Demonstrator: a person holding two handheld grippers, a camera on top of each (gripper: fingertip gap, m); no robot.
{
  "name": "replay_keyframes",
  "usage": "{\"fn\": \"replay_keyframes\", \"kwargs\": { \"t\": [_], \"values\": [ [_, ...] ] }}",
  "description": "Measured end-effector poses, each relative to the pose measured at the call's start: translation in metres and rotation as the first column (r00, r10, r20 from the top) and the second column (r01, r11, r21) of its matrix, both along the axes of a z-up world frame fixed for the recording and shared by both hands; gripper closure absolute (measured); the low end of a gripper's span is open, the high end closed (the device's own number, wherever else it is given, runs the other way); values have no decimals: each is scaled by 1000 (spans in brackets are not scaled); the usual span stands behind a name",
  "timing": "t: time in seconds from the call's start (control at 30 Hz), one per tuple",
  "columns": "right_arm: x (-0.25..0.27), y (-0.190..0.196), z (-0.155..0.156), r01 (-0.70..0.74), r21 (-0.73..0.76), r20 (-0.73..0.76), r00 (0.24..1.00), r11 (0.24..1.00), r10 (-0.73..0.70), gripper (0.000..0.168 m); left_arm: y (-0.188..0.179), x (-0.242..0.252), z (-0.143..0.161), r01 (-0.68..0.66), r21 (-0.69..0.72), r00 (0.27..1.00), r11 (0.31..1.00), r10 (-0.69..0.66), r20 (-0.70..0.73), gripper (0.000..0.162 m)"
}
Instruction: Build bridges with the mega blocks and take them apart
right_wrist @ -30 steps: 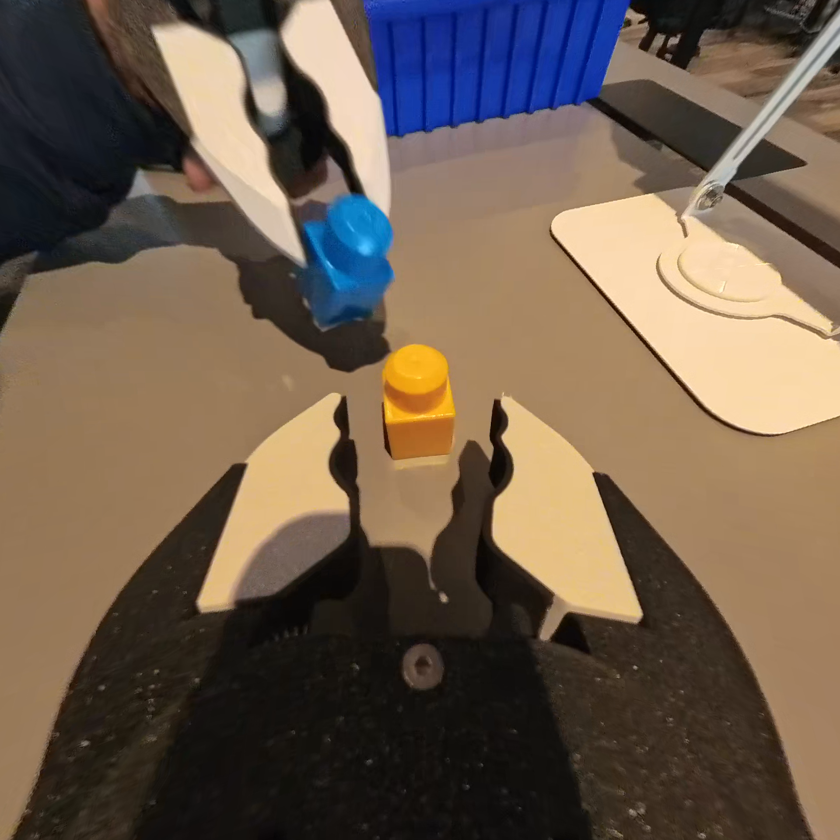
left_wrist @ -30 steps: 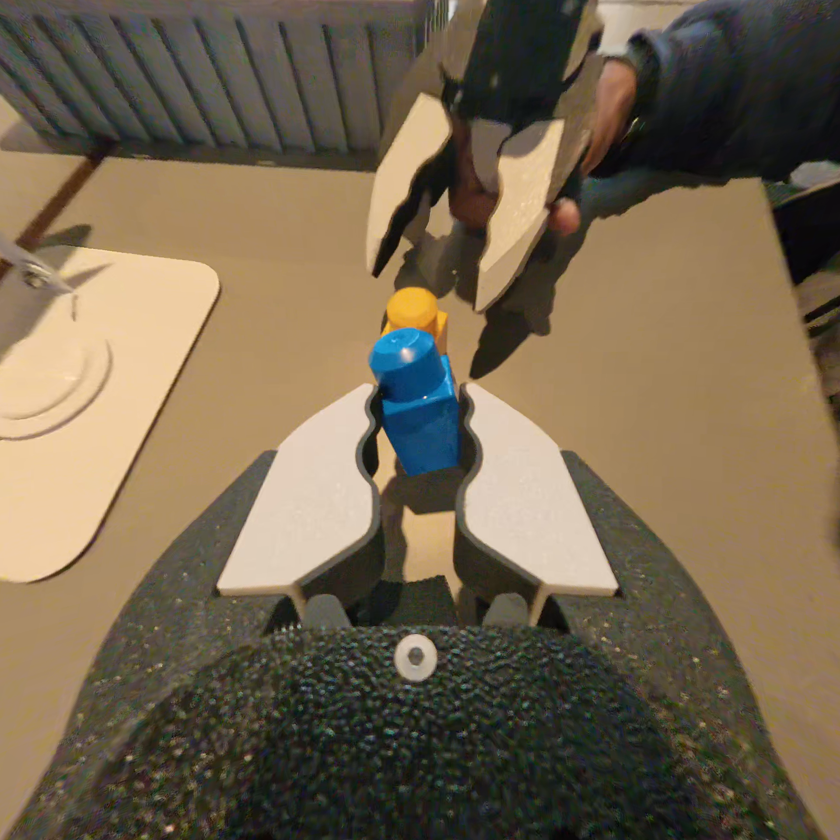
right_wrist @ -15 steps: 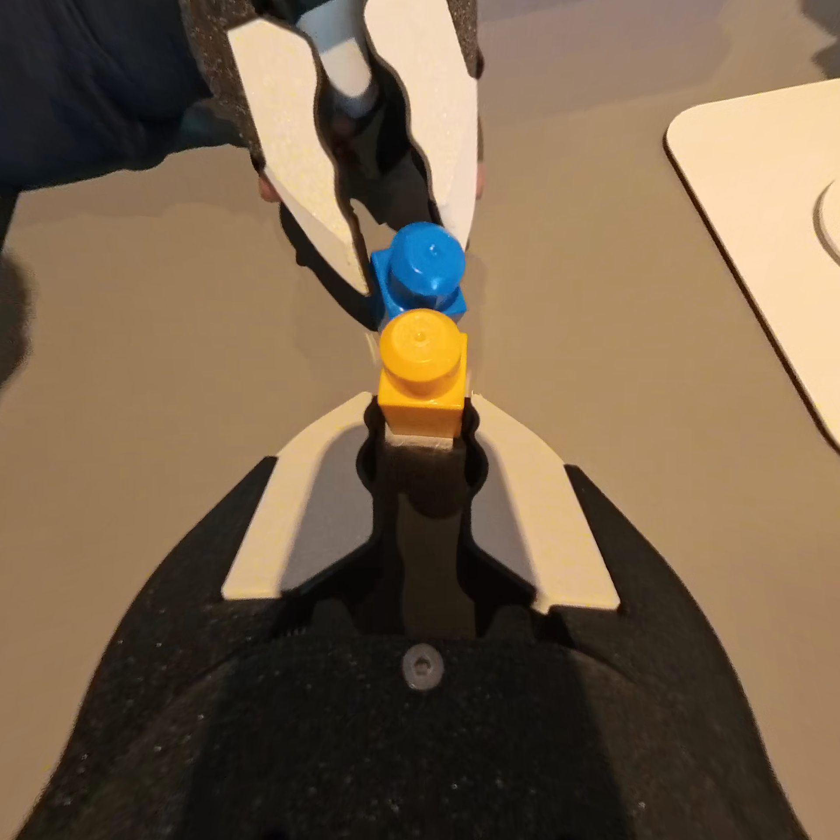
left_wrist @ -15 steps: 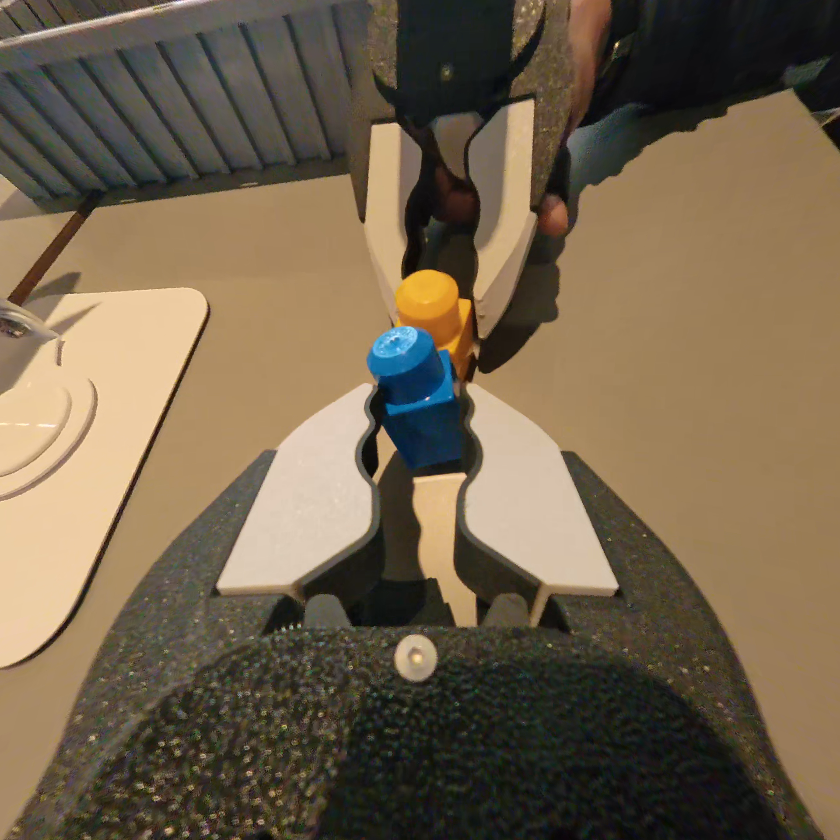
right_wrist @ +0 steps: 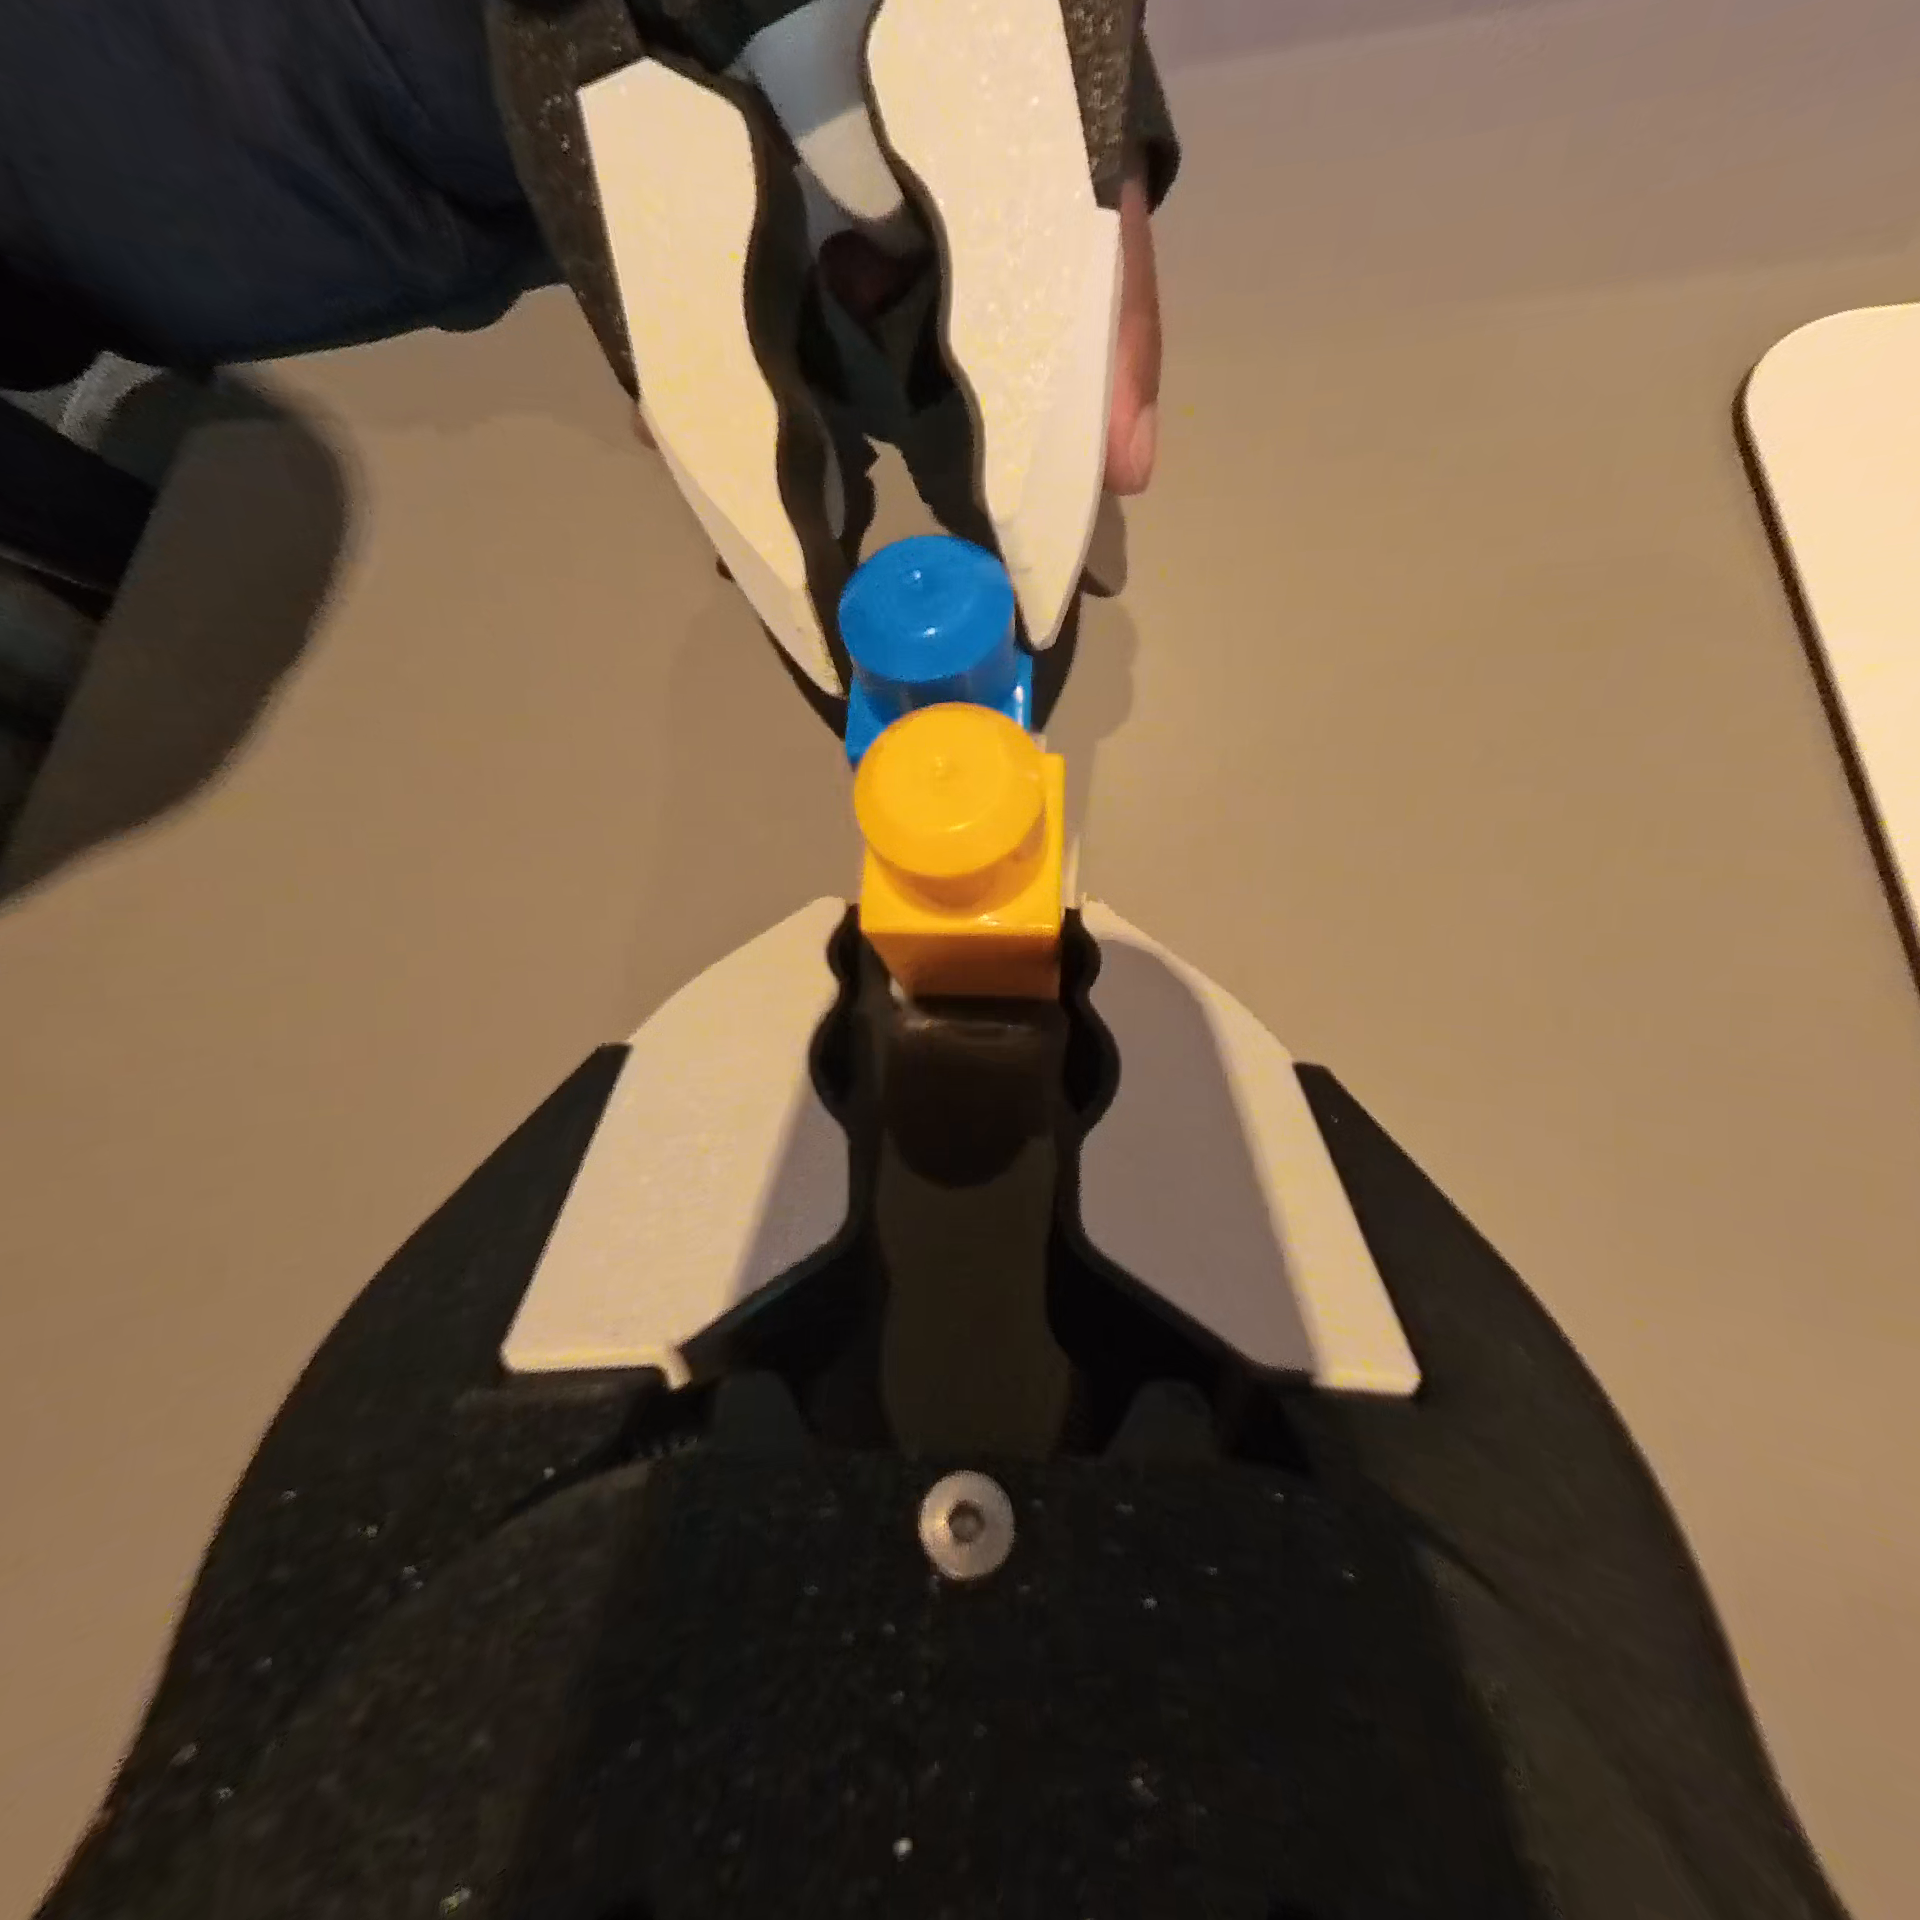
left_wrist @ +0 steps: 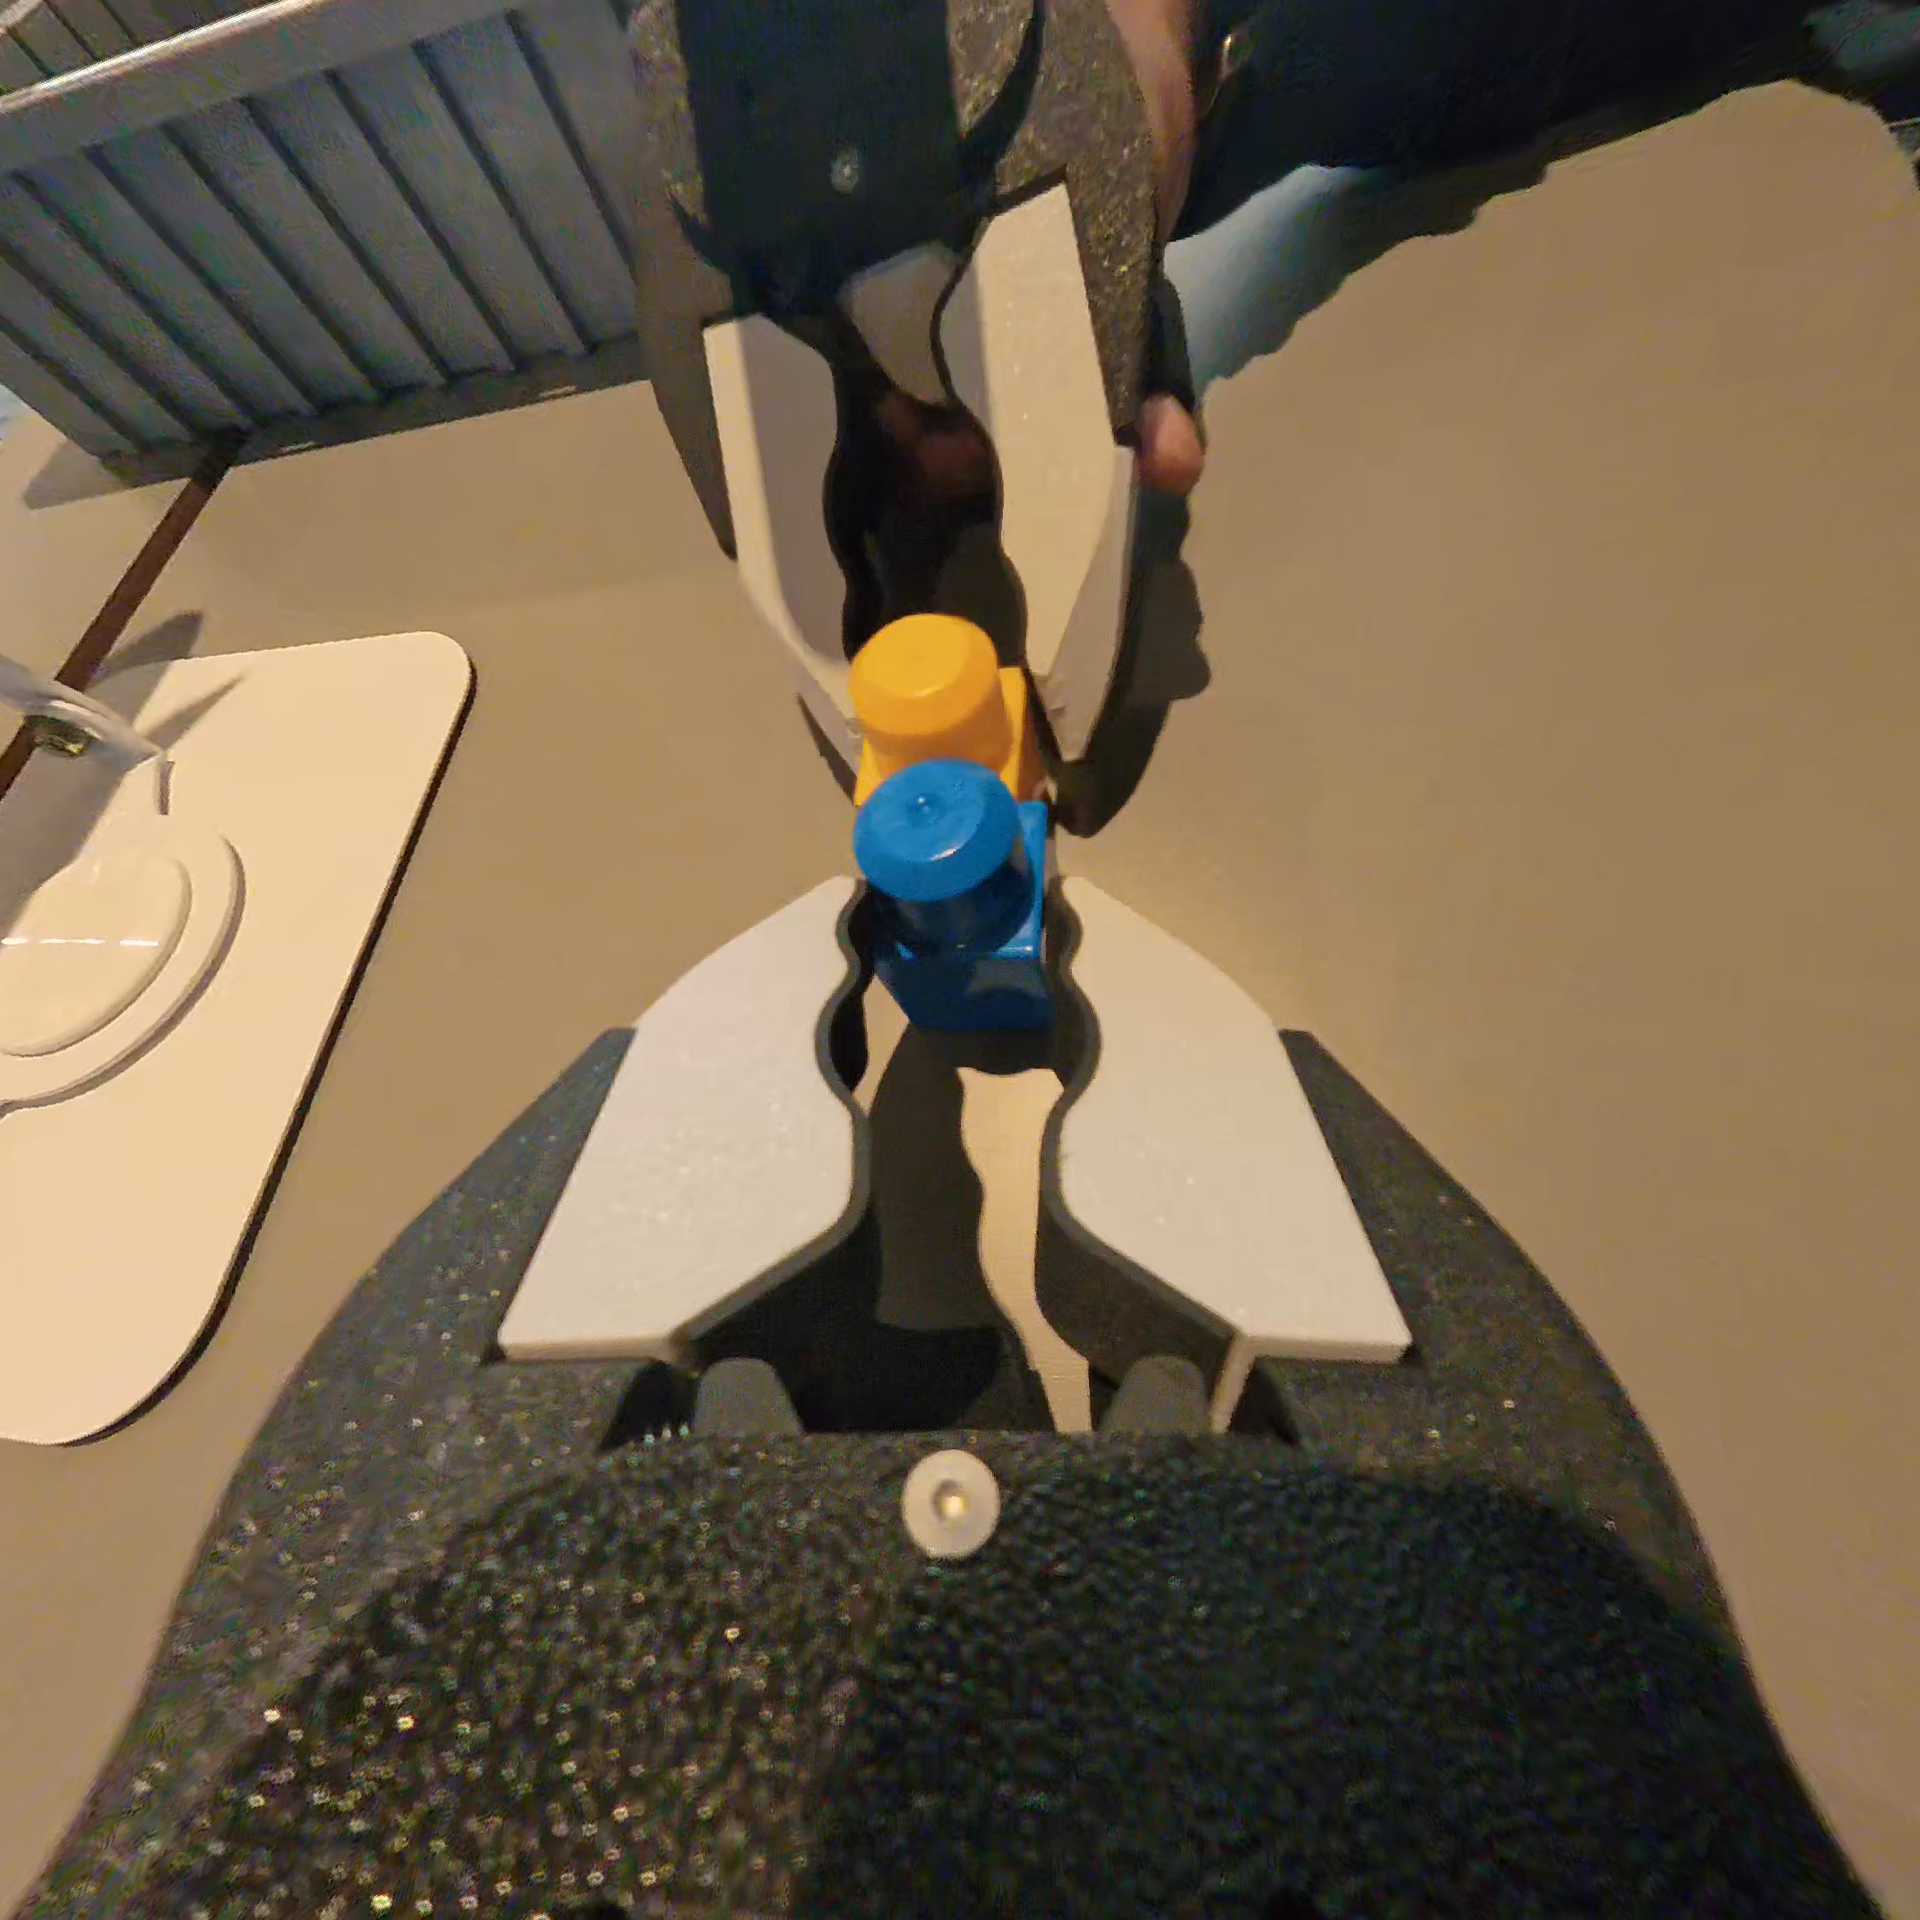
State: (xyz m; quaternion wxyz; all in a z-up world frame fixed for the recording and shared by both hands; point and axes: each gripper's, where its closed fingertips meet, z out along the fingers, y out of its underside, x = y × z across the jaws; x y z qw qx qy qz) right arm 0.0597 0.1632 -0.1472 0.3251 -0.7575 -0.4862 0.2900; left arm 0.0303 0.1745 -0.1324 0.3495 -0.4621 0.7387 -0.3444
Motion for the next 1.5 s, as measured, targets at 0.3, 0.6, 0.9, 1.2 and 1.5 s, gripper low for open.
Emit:
{"fn": "replay_keyframes", "kwargs": {
  "t": [0.3,0.6,0.9,1.2,1.5],
  "values": [
    [-2,-4,-6,-20,15,49,999,1000,19,130,-2,2,0,-14,14,1000,1000,13,4,131],
    [-2,-5,-8,-25,29,75,997,999,22,118,-2,0,-14,-23,98,997,995,29,-66,120],
    [0,-6,4,-19,38,-14,1000,999,19,113,7,-11,15,-86,42,996,995,85,32,112],
    [3,-6,14,-1,41,-94,996,999,5,113,81,-123,135,-519,20,843,855,508,176,117],
    [3,-5,15,-4,17,-115,993,1000,6,115,291,-340,136,-876,270,358,399,914,-189,117]
  ]
}}
